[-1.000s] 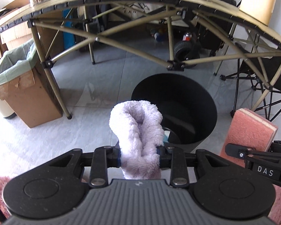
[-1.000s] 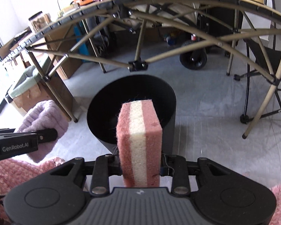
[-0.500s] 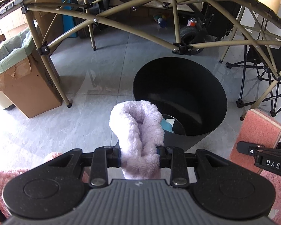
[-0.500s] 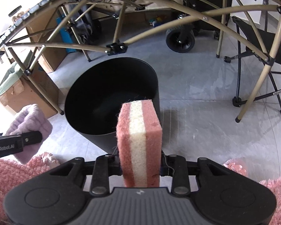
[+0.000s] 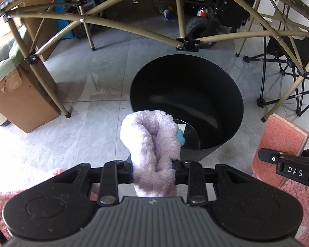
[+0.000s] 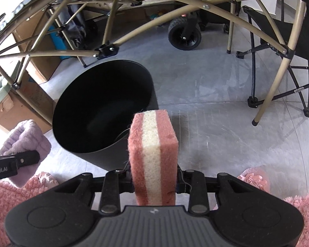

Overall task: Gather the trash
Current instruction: 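Lower the headband into the bin and open the left gripper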

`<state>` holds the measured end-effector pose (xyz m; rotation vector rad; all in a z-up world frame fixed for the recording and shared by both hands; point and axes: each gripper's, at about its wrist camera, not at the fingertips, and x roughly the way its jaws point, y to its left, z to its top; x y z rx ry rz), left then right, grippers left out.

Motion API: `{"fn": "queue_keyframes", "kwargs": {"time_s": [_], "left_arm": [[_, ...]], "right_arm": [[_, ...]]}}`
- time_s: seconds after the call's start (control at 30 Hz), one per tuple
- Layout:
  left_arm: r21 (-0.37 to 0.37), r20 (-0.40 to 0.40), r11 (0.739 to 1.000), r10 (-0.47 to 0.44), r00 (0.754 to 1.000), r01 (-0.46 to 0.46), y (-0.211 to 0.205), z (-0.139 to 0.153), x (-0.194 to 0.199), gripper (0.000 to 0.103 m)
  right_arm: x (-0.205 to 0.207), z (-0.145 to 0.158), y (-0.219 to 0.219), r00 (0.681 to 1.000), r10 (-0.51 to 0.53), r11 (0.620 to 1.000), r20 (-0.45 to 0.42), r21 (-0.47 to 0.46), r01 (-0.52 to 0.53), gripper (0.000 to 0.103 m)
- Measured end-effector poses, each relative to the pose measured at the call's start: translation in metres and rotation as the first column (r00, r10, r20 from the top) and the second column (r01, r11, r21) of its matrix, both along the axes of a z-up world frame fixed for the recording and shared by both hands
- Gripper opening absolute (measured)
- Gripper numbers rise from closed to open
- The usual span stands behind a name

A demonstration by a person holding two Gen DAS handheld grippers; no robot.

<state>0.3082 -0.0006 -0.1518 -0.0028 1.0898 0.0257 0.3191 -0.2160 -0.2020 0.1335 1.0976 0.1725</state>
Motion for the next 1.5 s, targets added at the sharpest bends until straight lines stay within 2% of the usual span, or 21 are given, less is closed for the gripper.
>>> {"fn": "queue_keyframes", "kwargs": {"time_s": [0.37, 0.7, 1.03, 1.23, 1.5], "left_arm": [[0.022, -0.005, 0.997, -0.075, 0.997, 0.075, -0.028, 0.001, 0.027, 0.032], [0.013, -0.028, 0.993, -0.120, 0.992, 0.120, -0.052, -0.003, 0.058, 0.032], [-0.005, -0.078, 0.995, -0.102, 0.992, 0.102, -0.062, -0.014, 0.087, 0.032], [-0.010, -0.107, 0.997, -0.074, 0.991, 0.074, -0.063, -0.023, 0.104, 0.032], [-0.019, -0.164, 0.999, -0.036, 0.986, 0.033, -0.059, -0.040, 0.123, 0.032]], "right_arm": [[0.012, -0.004, -0.017, 0.998, -0.061, 0.998, -0.012, 0.024, 0.061, 0.031], [0.022, -0.006, -0.031, 0.993, -0.117, 0.992, -0.014, 0.043, 0.117, 0.031], [0.040, -0.002, -0.042, 0.984, -0.178, 0.984, 0.020, 0.034, 0.177, 0.031], [0.055, 0.004, -0.044, 0.980, -0.189, 0.982, 0.058, 0.016, 0.188, 0.031], [0.071, 0.002, -0.044, 0.979, -0.192, 0.981, 0.063, 0.010, 0.192, 0.031]]}}
